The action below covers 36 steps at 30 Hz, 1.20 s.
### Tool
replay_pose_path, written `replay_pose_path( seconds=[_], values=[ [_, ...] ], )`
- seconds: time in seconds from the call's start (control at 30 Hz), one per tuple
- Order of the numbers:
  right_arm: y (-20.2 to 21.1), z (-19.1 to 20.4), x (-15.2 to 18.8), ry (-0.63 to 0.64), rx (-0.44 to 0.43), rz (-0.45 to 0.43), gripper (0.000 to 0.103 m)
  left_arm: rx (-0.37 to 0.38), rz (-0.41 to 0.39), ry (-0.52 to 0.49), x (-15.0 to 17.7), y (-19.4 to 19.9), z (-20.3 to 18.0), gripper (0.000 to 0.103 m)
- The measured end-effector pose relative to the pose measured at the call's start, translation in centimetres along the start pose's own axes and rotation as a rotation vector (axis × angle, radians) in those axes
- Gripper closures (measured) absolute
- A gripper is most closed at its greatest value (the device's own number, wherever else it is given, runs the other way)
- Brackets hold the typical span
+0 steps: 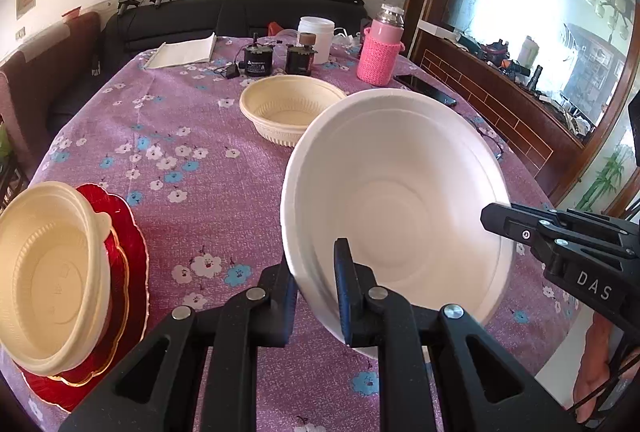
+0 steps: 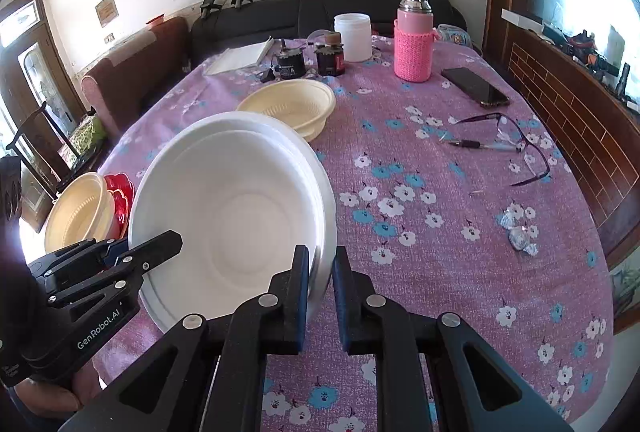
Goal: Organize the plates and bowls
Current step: 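Lift the white bowl with the right gripper and carry it toward the plate stack, then lower the white bowl into the beige bowl on the stack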
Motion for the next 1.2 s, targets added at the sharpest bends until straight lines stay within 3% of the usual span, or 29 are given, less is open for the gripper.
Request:
replay_pose_path(
  seconds=[0.37,0.7,0.97,1.2],
  values=[
    [1.9,3.3,-1.9,0.053,-0.059,-0.051,0.090,-0.036,-0.100,0.041,-1.0,4.7,2.4,0.088],
    [3.2,8.3,-4.0,0.120,-0.169,-0.070,0.090,-0.096,-0.176,0.094,-0.8,9.3,6.4,0.085],
    [1.9,13.1,-5.3,0.149,-0.299,-0.009,0.090,-0.174,-0.216,0.165,0.4,12.8,10.9,0.084],
    [-0.2,18.0,-5.4,0.196,-0.361,0.055,0.089,-0.227,-0.223,0.246,1.4,14.1,14.8,0.084]
  ],
)
Point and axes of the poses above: each gripper's, at about its wrist camera, not at the fingertips, and y roughly against the way its jaws point, z to its left, x to its underside, the point moved 2 cm from there along -y, roughly the way its jaws point, and after that the axes turned 3 degrees about x, right-handed, at the moved point
